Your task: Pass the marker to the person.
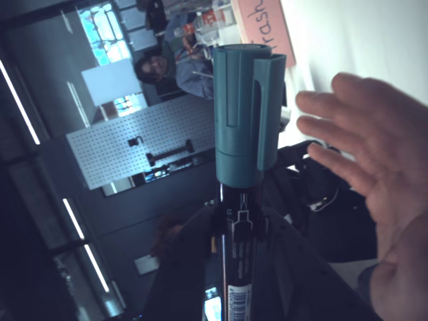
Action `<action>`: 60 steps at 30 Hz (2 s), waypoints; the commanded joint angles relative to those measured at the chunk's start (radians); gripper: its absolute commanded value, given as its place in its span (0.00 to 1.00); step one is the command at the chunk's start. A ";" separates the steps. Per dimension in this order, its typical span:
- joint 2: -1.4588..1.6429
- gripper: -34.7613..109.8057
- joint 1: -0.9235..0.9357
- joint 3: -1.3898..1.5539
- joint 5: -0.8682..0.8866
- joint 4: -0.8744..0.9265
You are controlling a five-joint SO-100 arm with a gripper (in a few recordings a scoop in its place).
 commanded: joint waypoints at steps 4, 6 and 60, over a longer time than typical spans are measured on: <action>0.017 0.21 0.041 0.040 0.135 -0.092; 0.006 0.21 0.046 0.046 0.172 -0.066; -0.089 0.34 -0.114 0.018 0.221 0.218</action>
